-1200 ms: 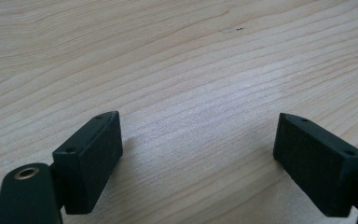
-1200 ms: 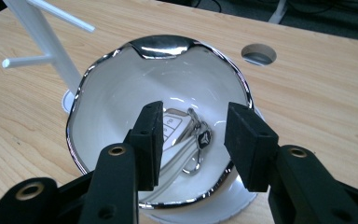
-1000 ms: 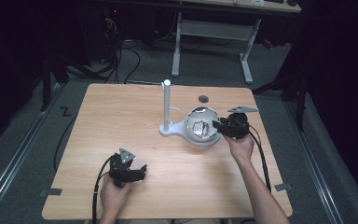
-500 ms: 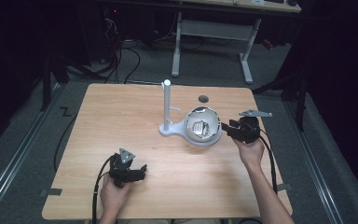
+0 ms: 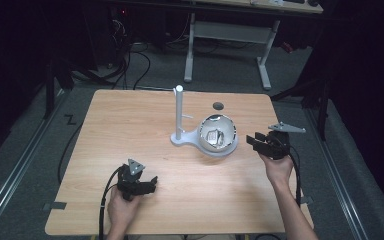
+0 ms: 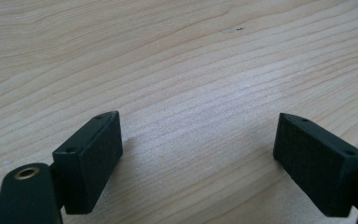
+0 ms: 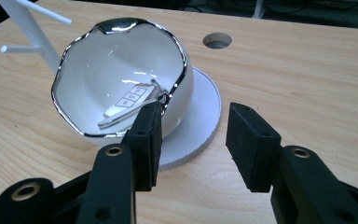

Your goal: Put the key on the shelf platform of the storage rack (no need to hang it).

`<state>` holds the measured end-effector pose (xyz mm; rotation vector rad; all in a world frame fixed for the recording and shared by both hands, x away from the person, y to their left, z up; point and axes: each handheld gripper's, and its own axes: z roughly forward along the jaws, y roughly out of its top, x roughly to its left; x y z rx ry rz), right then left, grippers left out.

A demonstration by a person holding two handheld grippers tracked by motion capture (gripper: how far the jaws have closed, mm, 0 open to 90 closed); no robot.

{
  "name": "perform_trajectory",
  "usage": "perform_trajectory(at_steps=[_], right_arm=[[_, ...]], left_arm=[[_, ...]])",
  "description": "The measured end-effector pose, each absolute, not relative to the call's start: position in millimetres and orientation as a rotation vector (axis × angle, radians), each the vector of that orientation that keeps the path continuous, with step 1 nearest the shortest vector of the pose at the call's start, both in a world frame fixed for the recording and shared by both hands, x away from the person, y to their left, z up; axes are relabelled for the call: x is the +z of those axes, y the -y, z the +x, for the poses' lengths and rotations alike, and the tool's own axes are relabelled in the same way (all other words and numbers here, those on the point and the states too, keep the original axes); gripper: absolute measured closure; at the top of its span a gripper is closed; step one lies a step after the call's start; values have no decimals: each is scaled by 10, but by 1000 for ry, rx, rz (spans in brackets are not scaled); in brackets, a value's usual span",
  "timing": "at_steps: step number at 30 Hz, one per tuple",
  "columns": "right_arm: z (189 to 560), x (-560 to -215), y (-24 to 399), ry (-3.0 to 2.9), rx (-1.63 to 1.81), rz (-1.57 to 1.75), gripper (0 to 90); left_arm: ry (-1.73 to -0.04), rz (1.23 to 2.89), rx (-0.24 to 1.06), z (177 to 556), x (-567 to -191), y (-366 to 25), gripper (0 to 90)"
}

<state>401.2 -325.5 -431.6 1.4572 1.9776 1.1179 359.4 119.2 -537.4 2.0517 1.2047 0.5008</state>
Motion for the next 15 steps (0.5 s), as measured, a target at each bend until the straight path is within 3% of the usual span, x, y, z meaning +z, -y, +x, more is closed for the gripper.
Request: perform_trajectory(at_steps=[15], right_arm=[[3695, -4331, 3467, -1934, 1159, 1477, 562]], left_arm=[[-1204, 2052, 501, 3588, -5374, -1192, 160]])
